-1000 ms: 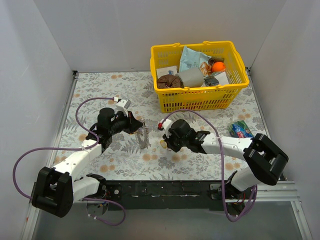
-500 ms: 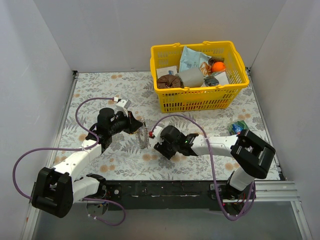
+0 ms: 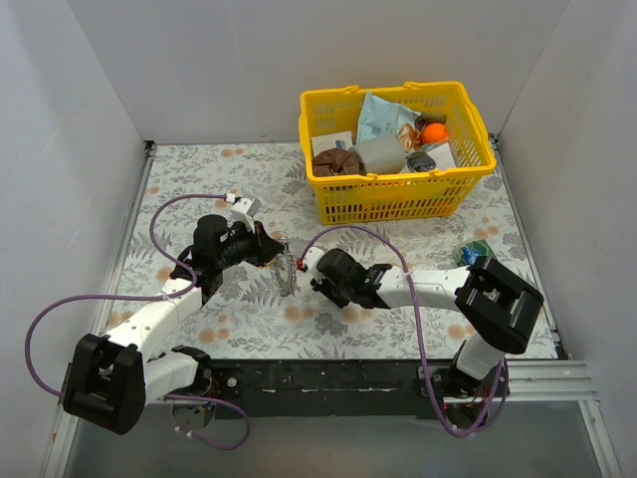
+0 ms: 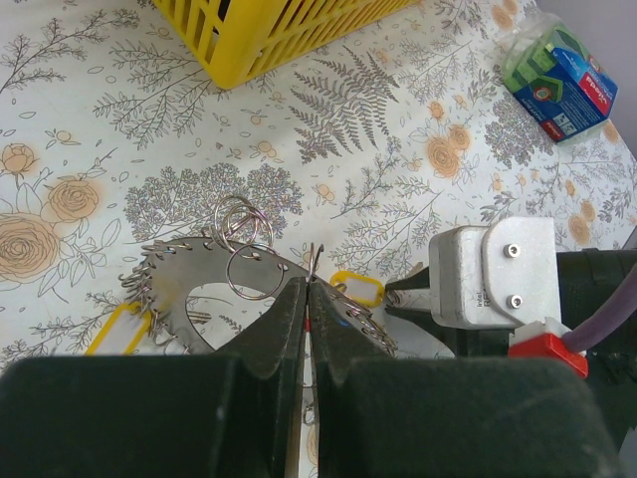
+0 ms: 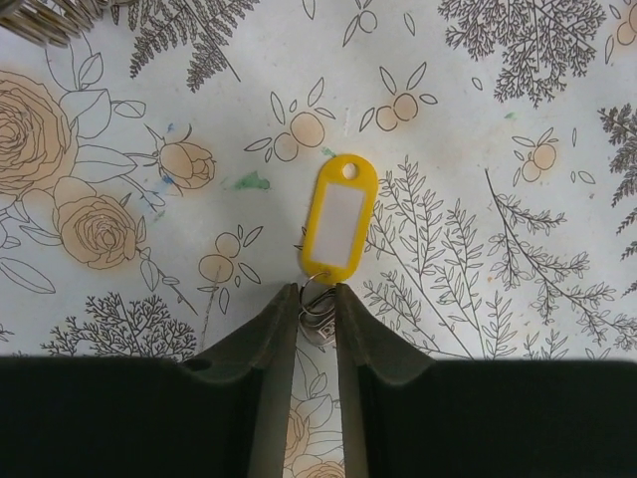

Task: Put the keys on the keyring

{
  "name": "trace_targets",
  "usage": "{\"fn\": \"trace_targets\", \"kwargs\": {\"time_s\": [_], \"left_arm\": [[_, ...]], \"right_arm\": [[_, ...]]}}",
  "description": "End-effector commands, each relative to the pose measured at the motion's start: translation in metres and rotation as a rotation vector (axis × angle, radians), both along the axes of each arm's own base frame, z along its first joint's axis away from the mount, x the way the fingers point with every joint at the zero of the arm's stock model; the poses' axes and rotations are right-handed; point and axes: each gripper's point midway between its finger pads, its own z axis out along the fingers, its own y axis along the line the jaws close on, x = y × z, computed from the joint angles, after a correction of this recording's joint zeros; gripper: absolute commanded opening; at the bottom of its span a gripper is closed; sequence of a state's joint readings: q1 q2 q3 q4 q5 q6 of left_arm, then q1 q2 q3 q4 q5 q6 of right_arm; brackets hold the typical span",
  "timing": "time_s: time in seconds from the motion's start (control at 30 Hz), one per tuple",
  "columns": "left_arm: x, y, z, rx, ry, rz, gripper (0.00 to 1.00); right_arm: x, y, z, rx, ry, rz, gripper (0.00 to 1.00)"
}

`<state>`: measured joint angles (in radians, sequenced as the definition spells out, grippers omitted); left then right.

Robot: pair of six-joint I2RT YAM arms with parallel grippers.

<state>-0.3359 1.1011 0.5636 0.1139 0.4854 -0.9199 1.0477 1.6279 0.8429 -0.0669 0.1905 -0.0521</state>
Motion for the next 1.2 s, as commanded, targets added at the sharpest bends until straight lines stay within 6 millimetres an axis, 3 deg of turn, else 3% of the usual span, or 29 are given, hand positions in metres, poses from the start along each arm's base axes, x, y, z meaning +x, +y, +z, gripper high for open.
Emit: {"fn": "trace_targets", "kwargs": {"time_s": [0.0,0.2,0.37,0.73,1.03,1.17], "left_arm": [[0.000,0.001,0.013,-0.009,-0.056,-0.001,0.00],[-0.001,0.001,0.013,-0.011,-0.055,-0.002,0.00],[-0.001,0.000,0.013,-0.010,-0.055,-0.001,0.00],[-0.001,0.000,0.014,-0.010,-0.055,-0.002,0.00],[-0.001,0.000,0.015,-0.013,-0.059,-0.005,0.00],[-0.001,0.000,0.014,-0.012,-0.057,-0.005,0.00]], "right_arm": [[0.000,-0.004,-0.002,-0.029,0.005,-0.021,0.26],[0.001,0.001,0.011,0.010,-0.009,-0.016,0.10],[0.002,0.005,0.024,0.041,-0.019,-0.006,0.03],[-0.009,0.023,0.065,0.248,0.027,0.071,0.01],[-0.012,0.014,0.047,0.342,0.184,0.104,0.01],[-0.012,0.014,0.057,0.416,0.216,0.098,0.01]]}}
